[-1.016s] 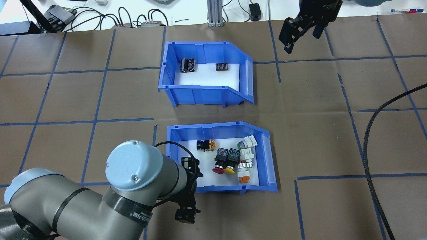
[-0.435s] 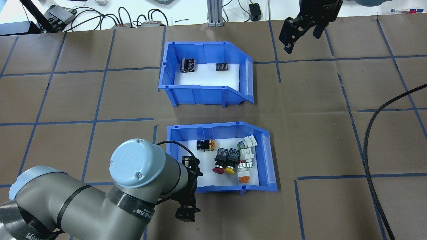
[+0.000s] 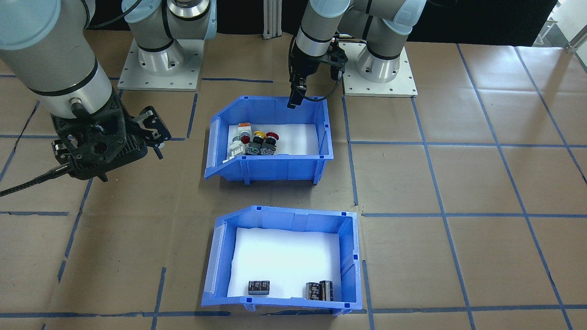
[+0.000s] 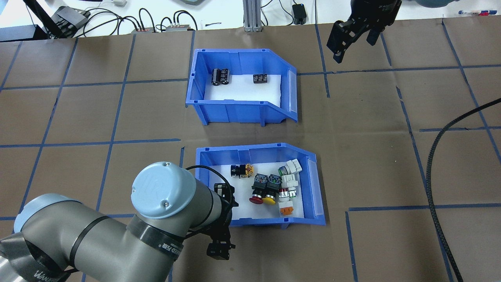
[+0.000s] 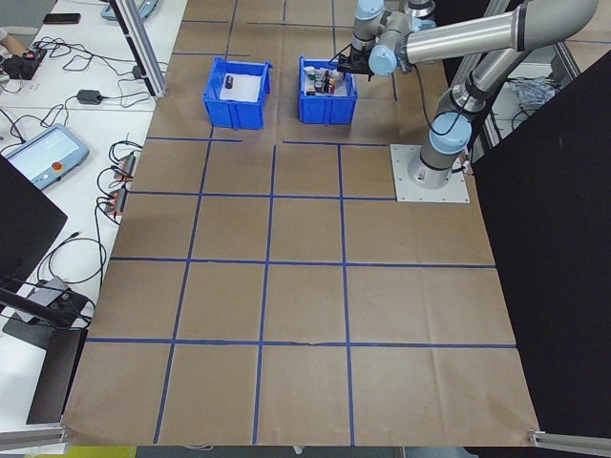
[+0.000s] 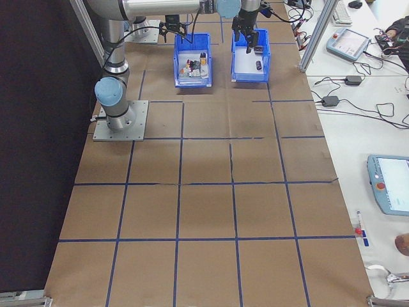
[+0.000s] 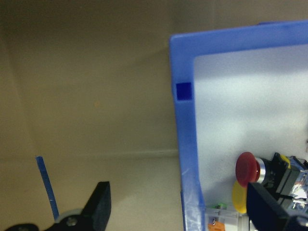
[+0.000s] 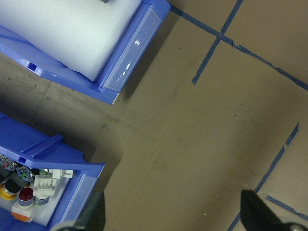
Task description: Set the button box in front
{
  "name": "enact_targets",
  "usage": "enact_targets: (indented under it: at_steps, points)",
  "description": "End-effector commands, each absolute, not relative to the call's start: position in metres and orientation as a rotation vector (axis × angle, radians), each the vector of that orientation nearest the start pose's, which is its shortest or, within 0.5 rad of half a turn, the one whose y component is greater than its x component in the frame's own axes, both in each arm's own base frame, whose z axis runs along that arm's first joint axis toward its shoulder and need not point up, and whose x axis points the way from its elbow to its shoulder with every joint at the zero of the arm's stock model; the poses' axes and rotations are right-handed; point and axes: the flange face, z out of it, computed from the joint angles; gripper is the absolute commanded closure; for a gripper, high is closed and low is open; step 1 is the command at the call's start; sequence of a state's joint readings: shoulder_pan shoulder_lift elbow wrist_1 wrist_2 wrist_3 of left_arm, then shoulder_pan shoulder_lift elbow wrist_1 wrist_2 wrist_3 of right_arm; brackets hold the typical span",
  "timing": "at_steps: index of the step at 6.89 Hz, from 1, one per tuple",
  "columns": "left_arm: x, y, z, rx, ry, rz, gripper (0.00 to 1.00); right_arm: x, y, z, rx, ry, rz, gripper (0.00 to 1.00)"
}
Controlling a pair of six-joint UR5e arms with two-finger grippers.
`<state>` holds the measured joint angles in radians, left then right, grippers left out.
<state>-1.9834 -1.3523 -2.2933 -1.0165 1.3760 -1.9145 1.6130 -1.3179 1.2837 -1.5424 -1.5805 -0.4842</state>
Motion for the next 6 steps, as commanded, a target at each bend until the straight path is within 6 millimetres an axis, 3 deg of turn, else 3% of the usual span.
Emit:
enact_targets:
  at_steps: [1, 3, 5, 6]
  points:
    - [-0.284, -0.268, 0.292, -2.217, 2.384, 0.256, 0.0, 0.199, -0.601, 0.486, -1.016, 2.994, -0.059, 0.0]
    - [-0.286, -0.277, 0.29, -2.234, 2.405, 0.217, 0.0, 0.264, -0.627, 0.47, -1.166, 2.939, -0.061, 0.0]
    - [-0.29, -0.285, 0.273, -2.248, 2.361, 0.231, 0.0, 0.361, -0.622, 0.417, -1.371, 2.851, -0.006, 0.0]
    - [-0.29, -0.286, 0.269, -2.25, 2.346, 0.235, 0.0, 0.394, -0.619, 0.394, -1.461, 2.809, -0.025, 0.0]
